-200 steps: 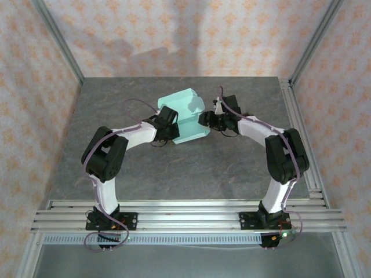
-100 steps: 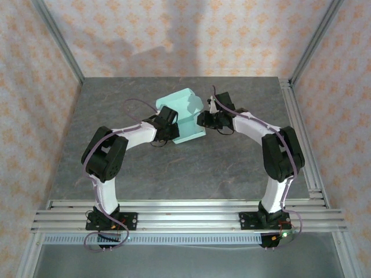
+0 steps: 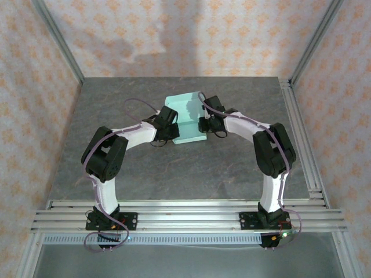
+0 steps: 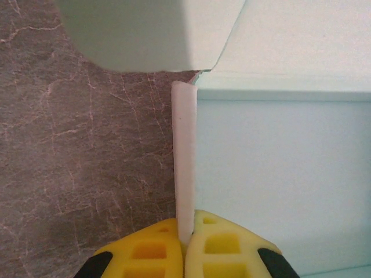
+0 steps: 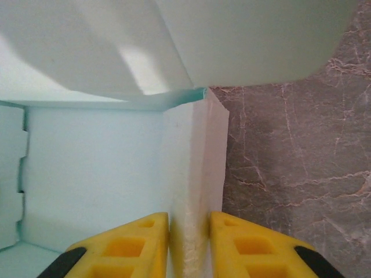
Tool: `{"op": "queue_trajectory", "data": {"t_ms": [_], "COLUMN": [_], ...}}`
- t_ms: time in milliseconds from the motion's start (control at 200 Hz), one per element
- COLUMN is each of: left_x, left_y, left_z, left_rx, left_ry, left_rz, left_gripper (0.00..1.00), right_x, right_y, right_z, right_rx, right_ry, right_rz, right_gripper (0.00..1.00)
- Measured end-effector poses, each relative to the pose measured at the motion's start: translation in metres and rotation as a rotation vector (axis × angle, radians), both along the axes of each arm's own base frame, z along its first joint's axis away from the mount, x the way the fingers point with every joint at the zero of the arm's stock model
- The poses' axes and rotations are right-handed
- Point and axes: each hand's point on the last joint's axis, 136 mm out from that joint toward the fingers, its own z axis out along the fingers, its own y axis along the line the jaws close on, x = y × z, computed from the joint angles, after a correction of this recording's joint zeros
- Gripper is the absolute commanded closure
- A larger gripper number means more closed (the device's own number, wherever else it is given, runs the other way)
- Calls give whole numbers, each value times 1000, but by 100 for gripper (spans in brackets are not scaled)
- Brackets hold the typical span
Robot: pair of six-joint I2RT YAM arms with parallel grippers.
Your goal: Fold the paper box
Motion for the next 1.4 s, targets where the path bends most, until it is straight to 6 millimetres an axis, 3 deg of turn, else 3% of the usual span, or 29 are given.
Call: {"op": "queue_trajectory", "data": {"t_ms": [175,731,881,996,1256,1396], "left_x": [0,0,0,0,0,0], "left_y": [0,1,1,1,1,1], "left_z": [0,0,0,1,1,1], "left_rx": [0,4,6,5,7,8], "left_ry": [0,3,2,1,1,1], "left_rz": [1,1,2,2,-1,-1], "left_gripper": [100,100,100,100,100,100], "right_x": [3,6,6,2,3,4], "right_y": [0,1,1,0,-1,-1], "right_z": [-2,-17,-18,-28,-29,-29], "right_rx": [-68,-355,-391,-409,-411,-421], "right_ry": [-16,-40,-40,-15,-13,-12], "right_rz": [13,2,-5,3,-14,-14], "right_gripper": [84,89,81,81,99,100]}}
